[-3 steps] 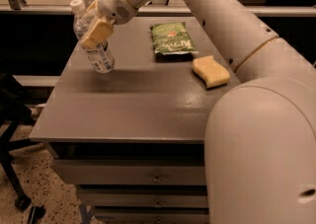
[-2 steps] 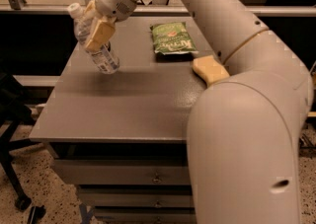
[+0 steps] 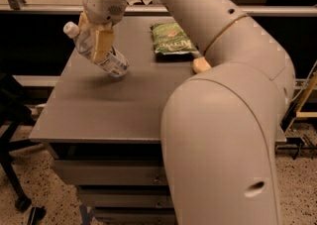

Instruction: Pick blue plastic bottle

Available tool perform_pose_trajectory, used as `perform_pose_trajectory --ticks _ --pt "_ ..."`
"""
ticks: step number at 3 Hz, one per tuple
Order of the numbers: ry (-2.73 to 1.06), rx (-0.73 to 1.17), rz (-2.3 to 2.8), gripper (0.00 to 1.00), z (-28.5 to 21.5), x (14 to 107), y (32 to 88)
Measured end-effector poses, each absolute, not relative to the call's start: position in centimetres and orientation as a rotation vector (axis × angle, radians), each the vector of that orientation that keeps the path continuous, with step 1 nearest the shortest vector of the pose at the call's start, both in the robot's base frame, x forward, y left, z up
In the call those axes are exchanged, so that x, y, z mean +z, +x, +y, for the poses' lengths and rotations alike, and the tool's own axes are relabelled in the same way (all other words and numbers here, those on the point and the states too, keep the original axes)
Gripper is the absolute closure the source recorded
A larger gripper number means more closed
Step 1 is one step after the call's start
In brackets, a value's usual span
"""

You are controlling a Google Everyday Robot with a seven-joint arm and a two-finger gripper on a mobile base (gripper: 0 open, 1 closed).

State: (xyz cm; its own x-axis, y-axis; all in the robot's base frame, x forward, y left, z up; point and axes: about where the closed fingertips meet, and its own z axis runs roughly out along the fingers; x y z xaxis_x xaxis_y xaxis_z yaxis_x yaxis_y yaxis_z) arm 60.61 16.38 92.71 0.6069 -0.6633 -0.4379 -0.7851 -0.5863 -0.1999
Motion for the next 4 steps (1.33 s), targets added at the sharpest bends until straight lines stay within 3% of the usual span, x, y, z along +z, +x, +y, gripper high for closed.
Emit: perform_pose_trajectory --ticks 2,4 --pt "-2.625 0.276 1.219 1.0 16.6 88.2 59.9" --pt "-2.524 0.419 1.284 1.0 16.1 85.9 58.9"
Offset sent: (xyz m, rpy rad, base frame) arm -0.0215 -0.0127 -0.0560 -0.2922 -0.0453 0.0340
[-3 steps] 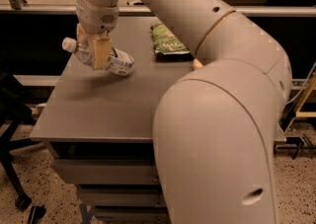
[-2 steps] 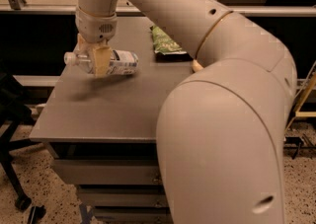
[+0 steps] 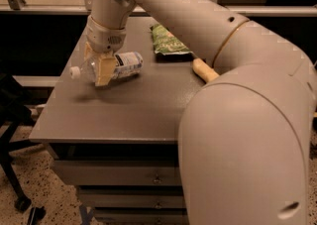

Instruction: Pick blue plastic bottle

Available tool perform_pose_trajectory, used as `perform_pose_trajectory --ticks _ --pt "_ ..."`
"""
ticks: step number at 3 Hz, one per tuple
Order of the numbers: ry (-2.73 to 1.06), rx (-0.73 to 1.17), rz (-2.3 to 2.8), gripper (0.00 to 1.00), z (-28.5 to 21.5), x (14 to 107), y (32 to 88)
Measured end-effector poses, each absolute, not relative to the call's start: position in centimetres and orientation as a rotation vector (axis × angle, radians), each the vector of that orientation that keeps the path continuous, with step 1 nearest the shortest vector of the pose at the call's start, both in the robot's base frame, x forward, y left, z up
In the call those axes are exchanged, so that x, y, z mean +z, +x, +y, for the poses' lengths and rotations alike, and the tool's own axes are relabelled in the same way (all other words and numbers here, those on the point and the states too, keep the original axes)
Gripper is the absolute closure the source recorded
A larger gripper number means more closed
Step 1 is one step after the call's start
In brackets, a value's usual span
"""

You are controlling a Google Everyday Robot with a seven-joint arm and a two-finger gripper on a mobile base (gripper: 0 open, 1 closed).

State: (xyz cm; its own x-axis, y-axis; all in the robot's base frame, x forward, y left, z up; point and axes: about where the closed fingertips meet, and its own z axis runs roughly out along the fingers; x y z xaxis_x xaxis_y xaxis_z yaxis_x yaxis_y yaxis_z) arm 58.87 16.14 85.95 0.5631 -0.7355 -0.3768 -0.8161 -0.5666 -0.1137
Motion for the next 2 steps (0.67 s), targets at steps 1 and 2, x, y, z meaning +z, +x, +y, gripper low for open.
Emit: perform_pose_trajectory --ticks 1,2 --pt "-2.507 0.537 1.288 1.0 16.4 84.5 58.3" --pt "-2.513 0.634 1.289 0.74 16.8 83.3 58.0"
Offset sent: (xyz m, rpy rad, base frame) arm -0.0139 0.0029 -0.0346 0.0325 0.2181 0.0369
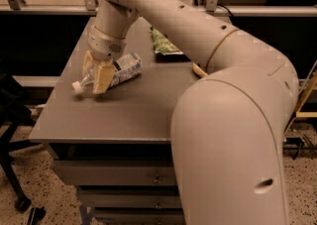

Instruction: Pick blue plastic bottle

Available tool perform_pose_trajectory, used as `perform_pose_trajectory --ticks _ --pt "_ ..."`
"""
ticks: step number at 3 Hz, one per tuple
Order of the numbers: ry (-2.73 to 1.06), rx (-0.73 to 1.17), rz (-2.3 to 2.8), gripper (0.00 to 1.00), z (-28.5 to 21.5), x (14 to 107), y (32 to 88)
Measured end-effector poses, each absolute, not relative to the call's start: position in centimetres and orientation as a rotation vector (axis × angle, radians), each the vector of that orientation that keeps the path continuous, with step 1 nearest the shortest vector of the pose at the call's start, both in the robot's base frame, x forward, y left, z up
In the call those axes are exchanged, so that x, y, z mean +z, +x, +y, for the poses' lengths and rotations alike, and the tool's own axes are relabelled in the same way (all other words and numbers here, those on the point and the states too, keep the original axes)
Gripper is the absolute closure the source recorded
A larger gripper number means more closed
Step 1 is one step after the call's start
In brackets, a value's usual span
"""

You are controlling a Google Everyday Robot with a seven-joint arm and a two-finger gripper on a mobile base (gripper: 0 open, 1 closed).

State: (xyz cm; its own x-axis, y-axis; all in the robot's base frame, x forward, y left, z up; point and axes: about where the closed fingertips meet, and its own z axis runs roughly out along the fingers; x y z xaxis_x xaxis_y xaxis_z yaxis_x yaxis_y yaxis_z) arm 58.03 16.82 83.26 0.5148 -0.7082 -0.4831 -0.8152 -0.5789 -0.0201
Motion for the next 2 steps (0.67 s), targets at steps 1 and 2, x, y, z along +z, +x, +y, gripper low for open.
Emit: perform_pose_trajectory --ticks 1,2 --pt "-2.513 0.634 1.289 0.51 16.82 83.71 58.03" --pt "-2.505 0.631 1.287 0.28 17.22 83.52 58.21"
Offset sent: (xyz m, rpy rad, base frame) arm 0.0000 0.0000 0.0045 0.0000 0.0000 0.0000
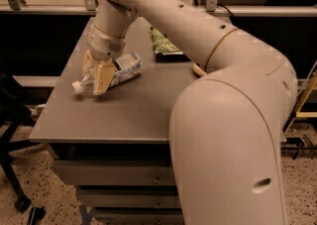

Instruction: Pick blue plastic bottle

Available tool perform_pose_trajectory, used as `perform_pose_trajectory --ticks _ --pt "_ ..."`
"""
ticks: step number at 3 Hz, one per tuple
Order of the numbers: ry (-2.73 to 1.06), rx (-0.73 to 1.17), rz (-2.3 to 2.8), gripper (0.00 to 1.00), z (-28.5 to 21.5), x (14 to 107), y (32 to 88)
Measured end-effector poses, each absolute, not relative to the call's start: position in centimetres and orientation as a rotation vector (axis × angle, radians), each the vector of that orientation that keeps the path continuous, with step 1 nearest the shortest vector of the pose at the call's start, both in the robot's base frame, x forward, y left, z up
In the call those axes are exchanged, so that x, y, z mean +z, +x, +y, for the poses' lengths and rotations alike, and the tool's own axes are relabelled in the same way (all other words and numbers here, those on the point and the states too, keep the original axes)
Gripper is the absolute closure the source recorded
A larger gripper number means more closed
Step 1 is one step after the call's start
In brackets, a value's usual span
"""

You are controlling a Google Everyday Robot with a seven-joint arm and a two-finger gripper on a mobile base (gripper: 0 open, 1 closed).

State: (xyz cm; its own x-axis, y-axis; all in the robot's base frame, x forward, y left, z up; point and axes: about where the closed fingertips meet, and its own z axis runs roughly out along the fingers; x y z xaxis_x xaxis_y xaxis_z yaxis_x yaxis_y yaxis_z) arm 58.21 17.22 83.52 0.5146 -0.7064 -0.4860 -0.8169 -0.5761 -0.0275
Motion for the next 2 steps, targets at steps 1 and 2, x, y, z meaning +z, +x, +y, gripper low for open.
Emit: perform_pose_trajectory --ticks 1,2 --pt "-2.503 0.63 1.287 0.05 17.33 83.49 58.26" --pt "-2.499 0.629 1.286 0.0 17.55 83.38 58.35"
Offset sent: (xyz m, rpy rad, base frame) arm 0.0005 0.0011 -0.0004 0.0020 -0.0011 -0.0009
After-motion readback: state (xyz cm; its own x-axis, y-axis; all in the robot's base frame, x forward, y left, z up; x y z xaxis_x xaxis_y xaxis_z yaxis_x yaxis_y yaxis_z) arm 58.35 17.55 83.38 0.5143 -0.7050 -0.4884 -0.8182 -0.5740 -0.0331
